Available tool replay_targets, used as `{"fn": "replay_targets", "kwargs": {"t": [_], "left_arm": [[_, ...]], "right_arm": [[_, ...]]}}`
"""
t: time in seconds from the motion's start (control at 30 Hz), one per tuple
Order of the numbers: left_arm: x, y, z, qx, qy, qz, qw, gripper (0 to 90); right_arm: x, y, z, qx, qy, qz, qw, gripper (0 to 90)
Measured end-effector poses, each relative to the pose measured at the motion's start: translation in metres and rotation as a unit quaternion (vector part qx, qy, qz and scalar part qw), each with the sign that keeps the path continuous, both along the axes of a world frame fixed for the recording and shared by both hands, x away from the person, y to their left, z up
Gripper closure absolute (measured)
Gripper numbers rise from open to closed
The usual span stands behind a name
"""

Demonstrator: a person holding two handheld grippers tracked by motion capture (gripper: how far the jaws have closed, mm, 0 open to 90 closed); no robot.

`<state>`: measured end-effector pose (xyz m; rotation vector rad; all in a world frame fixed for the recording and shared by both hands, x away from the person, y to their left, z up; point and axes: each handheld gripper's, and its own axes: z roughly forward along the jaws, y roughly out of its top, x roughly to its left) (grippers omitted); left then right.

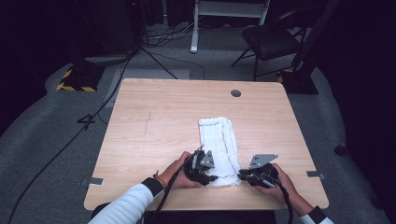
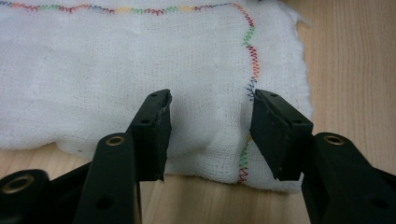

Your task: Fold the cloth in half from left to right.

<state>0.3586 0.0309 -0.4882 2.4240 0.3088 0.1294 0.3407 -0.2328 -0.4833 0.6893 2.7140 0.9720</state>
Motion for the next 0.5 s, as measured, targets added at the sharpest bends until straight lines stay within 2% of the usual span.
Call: {"fn": "replay_targets", "kwargs": {"t": [0.03,0.13,0.2,0.27,0.33,0.37,0.43,0.5], "left_arm": [[-0.003,0.002,0.001,0.000,0.001,0.005,1.0000,45.9],[-0.009,0.007,0.005,-0.004,-0.017,0.017,0.9997,30.3],[-0.010,0.013,0.009,-0.007,-0.023,0.032,0.9992,27.6],[-0.007,0.021,0.013,-0.018,-0.028,0.051,0.9981,25.7],[0.002,0.028,0.019,-0.028,-0.028,0.070,0.9968,24.9],[0.008,0.030,0.023,-0.026,-0.036,0.080,0.9958,24.5],[0.023,0.036,0.032,-0.030,-0.059,0.111,0.9916,24.0],[0.041,0.040,0.038,-0.035,-0.054,0.133,0.9890,24.0]], "right_arm": [[-0.002,0.001,0.000,-0.001,-0.002,-0.001,1.0000,71.2],[-0.005,0.000,0.001,-0.007,-0.012,-0.004,0.9999,64.8],[-0.004,-0.001,0.004,-0.011,-0.022,-0.010,0.9997,60.7],[0.001,-0.004,0.010,-0.003,-0.040,-0.033,0.9986,57.1],[0.008,-0.007,0.016,0.011,-0.047,-0.048,0.9977,54.4],[0.012,-0.009,0.019,0.018,-0.050,-0.055,0.9971,52.9],[0.022,-0.009,0.024,0.022,-0.061,-0.062,0.9959,50.4],[0.035,-0.006,0.030,0.026,-0.074,-0.069,0.9945,47.8]]}}
